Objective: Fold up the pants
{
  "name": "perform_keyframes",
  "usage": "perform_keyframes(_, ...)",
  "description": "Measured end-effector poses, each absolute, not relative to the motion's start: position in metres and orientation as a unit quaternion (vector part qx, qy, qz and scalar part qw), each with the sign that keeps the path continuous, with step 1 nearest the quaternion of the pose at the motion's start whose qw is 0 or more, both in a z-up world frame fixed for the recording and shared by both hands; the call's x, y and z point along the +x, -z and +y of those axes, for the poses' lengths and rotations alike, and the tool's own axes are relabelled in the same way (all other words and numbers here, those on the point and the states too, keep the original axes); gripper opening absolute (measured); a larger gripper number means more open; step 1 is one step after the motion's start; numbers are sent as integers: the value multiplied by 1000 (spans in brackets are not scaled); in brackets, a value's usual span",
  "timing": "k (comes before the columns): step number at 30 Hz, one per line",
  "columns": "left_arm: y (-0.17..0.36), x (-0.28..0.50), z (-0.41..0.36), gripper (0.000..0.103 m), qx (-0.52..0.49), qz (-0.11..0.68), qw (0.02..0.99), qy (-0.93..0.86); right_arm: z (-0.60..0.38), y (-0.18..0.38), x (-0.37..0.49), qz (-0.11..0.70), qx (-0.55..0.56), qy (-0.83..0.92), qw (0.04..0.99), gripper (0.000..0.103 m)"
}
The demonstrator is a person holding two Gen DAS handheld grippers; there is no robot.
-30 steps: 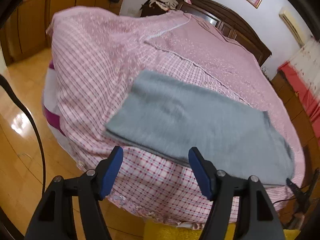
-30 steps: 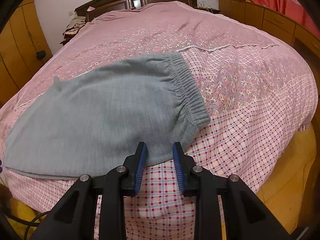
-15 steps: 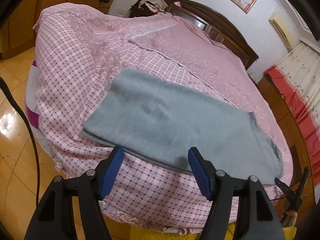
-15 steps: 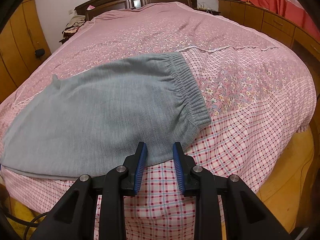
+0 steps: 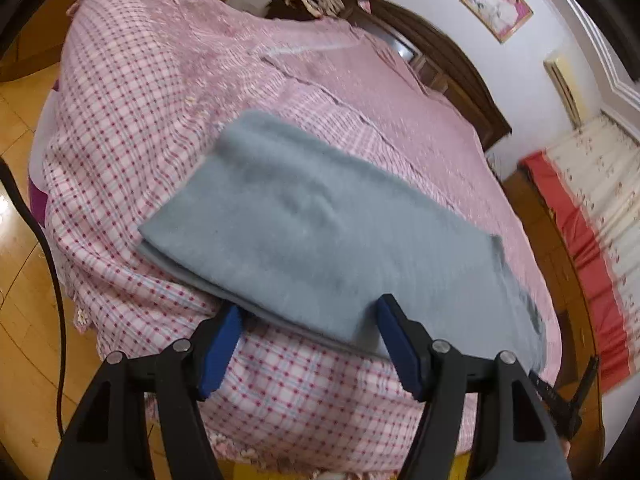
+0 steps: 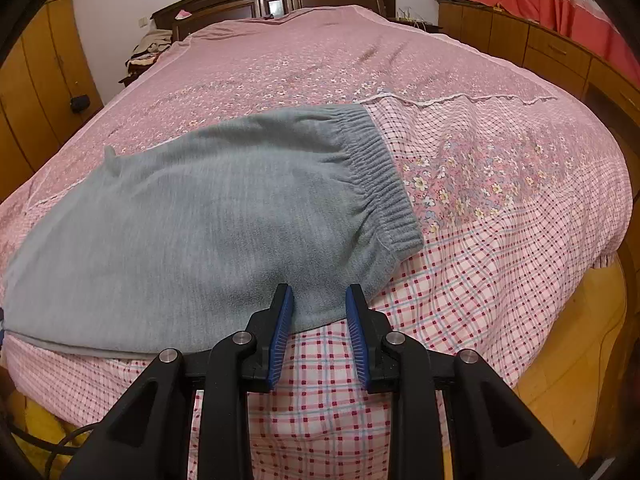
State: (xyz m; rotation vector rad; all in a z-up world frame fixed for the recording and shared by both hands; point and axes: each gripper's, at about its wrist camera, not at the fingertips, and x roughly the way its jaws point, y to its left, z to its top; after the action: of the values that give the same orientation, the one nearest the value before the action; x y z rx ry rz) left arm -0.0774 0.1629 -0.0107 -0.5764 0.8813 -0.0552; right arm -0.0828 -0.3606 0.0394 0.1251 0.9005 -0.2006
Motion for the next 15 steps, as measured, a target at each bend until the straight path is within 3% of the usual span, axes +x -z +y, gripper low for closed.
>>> perform_keyframes(13, 23, -38, 175, 66, -282, 364, 887, -35, -356, -40, -81, 437, 48, 100, 893, 29)
perform_keyframes(15, 23, -37, 176, 58, -280, 362, 888, -42, -356, -39, -80, 437, 47, 101, 893, 29)
